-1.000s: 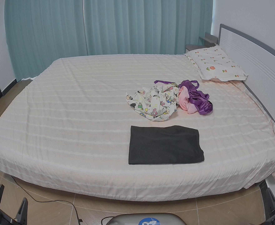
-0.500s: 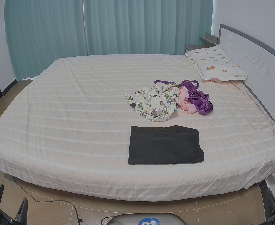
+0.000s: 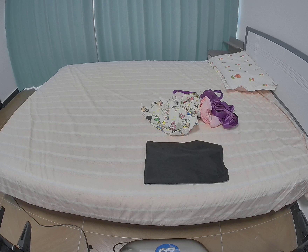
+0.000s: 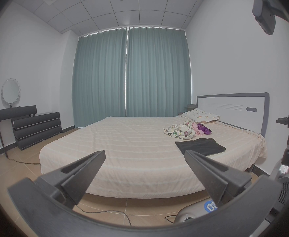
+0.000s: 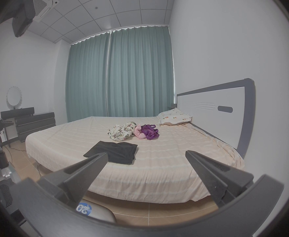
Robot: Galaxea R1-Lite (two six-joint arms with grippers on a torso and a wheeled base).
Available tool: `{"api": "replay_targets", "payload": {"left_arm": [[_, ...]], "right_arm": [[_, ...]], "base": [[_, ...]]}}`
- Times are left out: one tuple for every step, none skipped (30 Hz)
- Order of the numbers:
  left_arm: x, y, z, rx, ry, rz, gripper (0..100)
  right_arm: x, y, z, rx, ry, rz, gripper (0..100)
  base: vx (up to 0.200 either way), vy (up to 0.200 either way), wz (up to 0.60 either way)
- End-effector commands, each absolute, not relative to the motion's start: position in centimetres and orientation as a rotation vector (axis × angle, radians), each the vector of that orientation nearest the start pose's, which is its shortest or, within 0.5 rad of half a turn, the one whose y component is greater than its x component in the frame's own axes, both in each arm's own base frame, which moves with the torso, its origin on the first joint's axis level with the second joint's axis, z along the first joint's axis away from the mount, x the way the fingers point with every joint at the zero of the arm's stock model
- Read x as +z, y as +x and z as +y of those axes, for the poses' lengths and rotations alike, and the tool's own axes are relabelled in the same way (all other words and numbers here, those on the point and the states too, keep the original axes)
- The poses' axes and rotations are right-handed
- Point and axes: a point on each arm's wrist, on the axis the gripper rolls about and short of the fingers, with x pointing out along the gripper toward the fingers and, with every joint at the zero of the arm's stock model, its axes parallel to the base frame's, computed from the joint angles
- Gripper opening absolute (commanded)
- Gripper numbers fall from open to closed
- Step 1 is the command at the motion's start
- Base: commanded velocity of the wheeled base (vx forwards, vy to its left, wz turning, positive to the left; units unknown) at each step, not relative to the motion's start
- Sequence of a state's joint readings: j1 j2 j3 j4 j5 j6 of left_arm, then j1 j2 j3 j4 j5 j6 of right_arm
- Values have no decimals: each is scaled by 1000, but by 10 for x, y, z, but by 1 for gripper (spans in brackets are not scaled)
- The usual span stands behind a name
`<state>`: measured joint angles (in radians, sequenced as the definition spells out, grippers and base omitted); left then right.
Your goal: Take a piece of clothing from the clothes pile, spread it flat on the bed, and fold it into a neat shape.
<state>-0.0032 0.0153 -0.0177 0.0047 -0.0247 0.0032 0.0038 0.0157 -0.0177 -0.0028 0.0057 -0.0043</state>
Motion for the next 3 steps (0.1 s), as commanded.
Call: {"api": "replay_targets", "payload": {"left_arm": [[75, -23, 0, -28, 3, 5, 100], [75, -23, 0, -28, 3, 5, 100], [76, -23, 0, -28, 3, 3, 100]], "right_arm": [[76, -23, 0, 11, -5, -2, 100], [76, -23, 0, 11, -5, -2, 100], [76, -23, 0, 11, -5, -2, 100]], "base": [[0, 0, 0], [0, 0, 0], [0, 0, 0]]}}
